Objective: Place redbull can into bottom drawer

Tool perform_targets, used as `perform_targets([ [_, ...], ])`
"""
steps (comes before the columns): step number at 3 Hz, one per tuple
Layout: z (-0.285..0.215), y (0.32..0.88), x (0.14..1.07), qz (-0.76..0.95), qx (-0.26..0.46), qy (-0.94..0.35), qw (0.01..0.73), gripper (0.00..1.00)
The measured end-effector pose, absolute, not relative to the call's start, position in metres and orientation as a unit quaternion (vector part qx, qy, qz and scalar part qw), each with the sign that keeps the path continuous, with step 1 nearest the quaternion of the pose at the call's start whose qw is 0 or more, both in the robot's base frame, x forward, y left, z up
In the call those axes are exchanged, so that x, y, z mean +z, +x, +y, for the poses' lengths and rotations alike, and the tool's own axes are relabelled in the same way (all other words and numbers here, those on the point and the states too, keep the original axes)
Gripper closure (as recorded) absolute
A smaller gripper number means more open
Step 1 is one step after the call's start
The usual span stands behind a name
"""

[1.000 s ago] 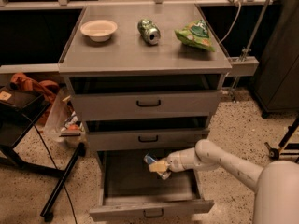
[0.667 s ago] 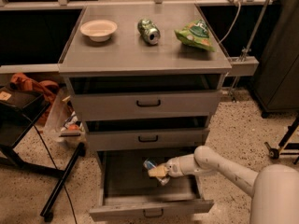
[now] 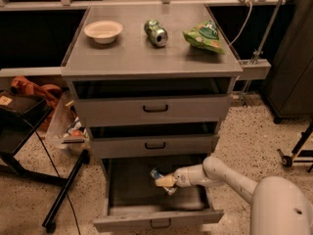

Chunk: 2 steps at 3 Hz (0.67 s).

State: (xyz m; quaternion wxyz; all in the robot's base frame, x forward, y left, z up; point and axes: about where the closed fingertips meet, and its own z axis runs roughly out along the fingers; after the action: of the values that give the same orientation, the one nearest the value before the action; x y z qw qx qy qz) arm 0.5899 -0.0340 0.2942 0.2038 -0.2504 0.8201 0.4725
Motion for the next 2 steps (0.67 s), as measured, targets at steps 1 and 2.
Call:
perform_targets([
  [1, -0.051, 0.602, 0.247, 0.817, 0.490, -0.222, 0.208, 1.00],
  [2, -0.067, 0.615, 0.207, 0.817, 0.498, -0.194, 0.217, 1.00],
])
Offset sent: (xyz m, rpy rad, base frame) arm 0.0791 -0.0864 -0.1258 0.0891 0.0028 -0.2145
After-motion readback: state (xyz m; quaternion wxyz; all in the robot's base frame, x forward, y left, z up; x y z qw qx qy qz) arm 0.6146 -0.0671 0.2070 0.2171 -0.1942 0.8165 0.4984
